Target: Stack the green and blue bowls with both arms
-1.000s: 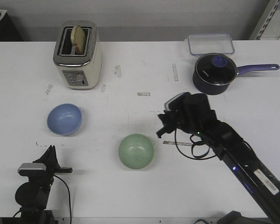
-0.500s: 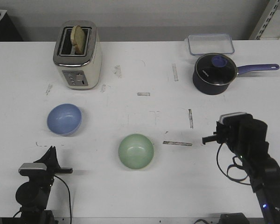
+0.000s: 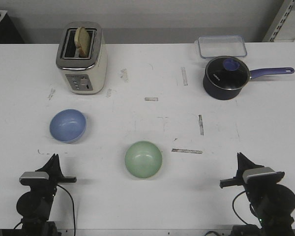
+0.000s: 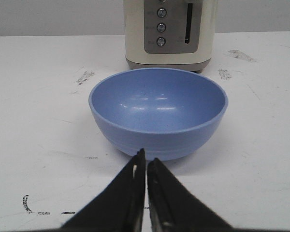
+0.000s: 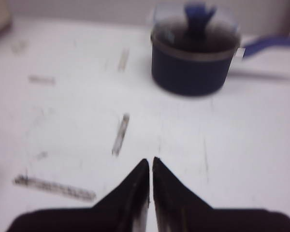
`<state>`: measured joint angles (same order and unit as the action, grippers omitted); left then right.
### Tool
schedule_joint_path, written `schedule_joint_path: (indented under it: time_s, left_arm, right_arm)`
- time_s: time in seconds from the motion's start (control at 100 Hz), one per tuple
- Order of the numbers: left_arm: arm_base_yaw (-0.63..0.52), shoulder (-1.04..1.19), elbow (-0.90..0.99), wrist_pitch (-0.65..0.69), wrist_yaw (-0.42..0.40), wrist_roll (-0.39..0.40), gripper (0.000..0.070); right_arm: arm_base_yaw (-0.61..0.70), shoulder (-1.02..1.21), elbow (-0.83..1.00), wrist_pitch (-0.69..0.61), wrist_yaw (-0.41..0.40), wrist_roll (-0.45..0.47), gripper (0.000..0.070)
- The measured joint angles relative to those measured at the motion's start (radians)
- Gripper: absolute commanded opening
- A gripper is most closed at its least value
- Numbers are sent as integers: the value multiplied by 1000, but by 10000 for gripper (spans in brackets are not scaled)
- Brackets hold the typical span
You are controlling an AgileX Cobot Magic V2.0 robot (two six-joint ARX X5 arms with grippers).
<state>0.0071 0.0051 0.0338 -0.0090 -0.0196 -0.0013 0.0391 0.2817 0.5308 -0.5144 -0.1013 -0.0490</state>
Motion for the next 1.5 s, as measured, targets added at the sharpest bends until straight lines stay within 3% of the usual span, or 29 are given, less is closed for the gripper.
schedule_joint_path:
  time_s: [0.21, 0.4, 0.61, 0.81, 1.06, 1.15, 1.2, 1.29, 1.5]
  left_arm:
    - [0, 2, 27, 90, 0, -90, 1]
    - [0, 79, 298, 151, -47, -18, 1]
    - [-1, 409, 768, -43, -143, 142, 2]
    - [13, 727, 1072, -301, -166, 159, 19]
    - [100, 1006, 1141, -436, -127, 87, 315]
    - [136, 1066, 1141, -473, -48, 50, 586]
    - [153, 1099, 1141, -492, -21, 14, 700]
    - [175, 1168, 1141, -517, -3, -43, 700]
    - [217, 1331, 1141, -550, 42, -77, 700]
  right_arm:
    - [0, -35, 0, 3, 0, 0, 0]
    - [0, -35, 0, 3, 0, 0, 0]
    - [0, -35, -1, 3, -1, 0, 0]
    - [0, -35, -1, 3, -1, 0, 0]
    - [0, -35, -1, 3, -2, 0, 0]
    - [0, -35, -1, 3, -2, 0, 0]
    - [0, -35, -1, 3, -2, 0, 0]
    - [0, -35, -1, 3, -2, 0, 0]
    - [0, -35, -1, 3, -2, 0, 0]
